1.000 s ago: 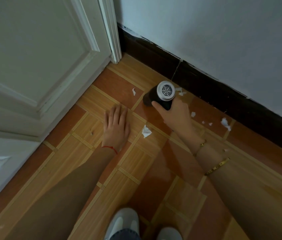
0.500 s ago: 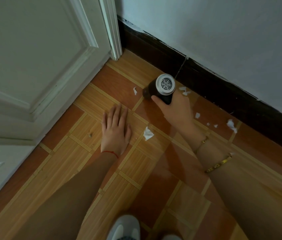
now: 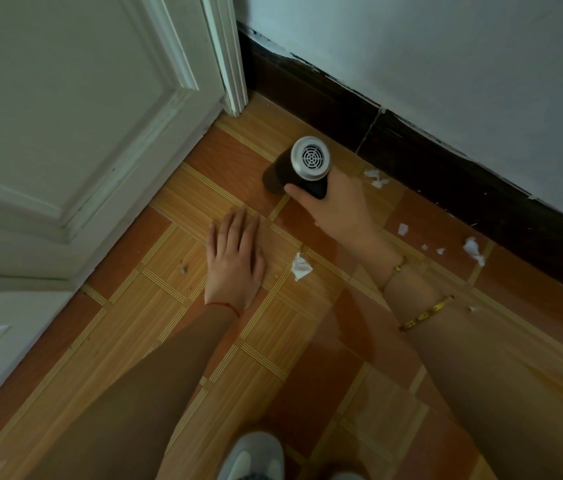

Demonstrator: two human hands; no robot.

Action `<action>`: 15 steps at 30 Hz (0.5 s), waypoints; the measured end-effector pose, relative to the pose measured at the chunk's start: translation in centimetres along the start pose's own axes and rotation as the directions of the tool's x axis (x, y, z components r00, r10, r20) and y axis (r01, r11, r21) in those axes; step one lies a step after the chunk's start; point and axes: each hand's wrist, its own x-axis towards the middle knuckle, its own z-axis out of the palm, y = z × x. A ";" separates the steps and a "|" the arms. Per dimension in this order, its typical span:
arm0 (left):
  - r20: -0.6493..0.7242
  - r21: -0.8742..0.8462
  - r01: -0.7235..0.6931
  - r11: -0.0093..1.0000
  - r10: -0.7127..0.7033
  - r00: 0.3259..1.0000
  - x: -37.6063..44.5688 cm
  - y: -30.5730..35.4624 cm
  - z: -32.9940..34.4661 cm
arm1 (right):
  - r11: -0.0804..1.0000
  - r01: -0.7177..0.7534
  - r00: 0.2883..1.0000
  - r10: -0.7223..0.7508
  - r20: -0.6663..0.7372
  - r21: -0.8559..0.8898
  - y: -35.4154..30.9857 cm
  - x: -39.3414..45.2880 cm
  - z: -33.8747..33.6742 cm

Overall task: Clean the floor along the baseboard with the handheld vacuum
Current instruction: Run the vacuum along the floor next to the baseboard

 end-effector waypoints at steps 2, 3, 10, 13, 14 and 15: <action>0.001 -0.008 0.007 1.000 -0.007 1.000 0.0 0.0 0.0 | 0.999 0.021 0.998 -0.023 -0.051 -0.035 0.3 -0.7 -0.3; 0.000 -0.010 0.007 1.000 -0.007 1.000 0.0 0.0 0.0 | 0.998 0.023 0.996 -0.028 -0.085 -0.056 0.5 -1.1 -0.6; 0.003 -0.001 -0.009 1.000 0.009 1.000 -0.2 -0.1 0.1 | 0.994 -0.056 0.998 0.057 0.006 -0.095 2.3 -3.3 -3.7; -0.006 0.013 -0.008 1.000 0.008 1.000 -0.2 0.0 0.3 | 0.985 -0.086 0.996 0.079 -0.047 -0.148 3.1 -4.4 -4.7; -0.009 0.012 -0.003 1.000 0.003 1.000 -0.1 0.1 0.3 | 0.980 -0.114 0.991 0.100 -0.093 -0.165 3.4 -4.7 -5.1; -0.012 0.008 0.006 1.000 -0.006 1.000 -0.1 0.2 0.3 | 0.975 -0.146 0.983 0.123 -0.139 -0.166 3.8 -5.0 -5.4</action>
